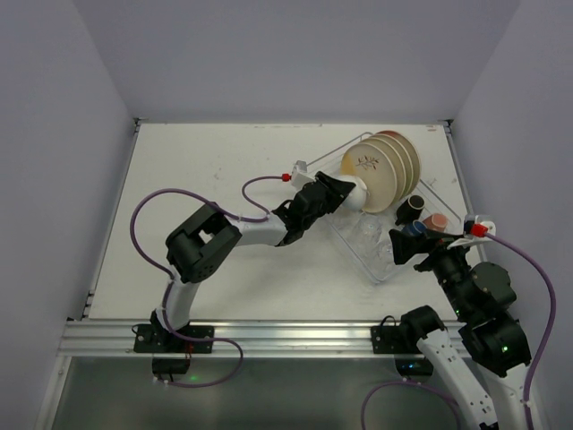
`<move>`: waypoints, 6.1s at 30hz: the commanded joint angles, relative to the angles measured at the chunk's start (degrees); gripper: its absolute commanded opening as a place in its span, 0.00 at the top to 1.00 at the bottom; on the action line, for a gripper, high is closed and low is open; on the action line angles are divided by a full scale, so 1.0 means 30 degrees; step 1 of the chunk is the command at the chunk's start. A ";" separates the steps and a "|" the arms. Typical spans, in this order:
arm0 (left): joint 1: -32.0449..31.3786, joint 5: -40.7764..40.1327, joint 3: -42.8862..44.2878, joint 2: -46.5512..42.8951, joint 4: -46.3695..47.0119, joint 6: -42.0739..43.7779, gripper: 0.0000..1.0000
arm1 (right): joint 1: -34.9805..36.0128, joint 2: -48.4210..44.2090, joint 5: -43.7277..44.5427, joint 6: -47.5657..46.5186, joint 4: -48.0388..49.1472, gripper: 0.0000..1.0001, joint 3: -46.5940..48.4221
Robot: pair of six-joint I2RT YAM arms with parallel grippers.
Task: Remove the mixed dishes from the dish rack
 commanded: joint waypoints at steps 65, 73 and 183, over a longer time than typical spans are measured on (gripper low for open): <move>0.0865 0.1035 -0.1760 -0.1333 0.6858 0.2456 1.00 | -0.0002 0.0312 -0.0532 -0.0258 0.0757 0.01 -0.0339; 0.0865 0.1095 -0.1496 -0.1538 0.6772 0.2954 1.00 | -0.0003 0.0136 -0.0415 -0.0229 0.0640 0.01 -0.0369; 1.5514 0.1152 1.9745 0.7018 -3.0202 2.0856 1.00 | -0.0003 0.1043 -0.2612 -0.0082 0.0904 0.01 -0.0574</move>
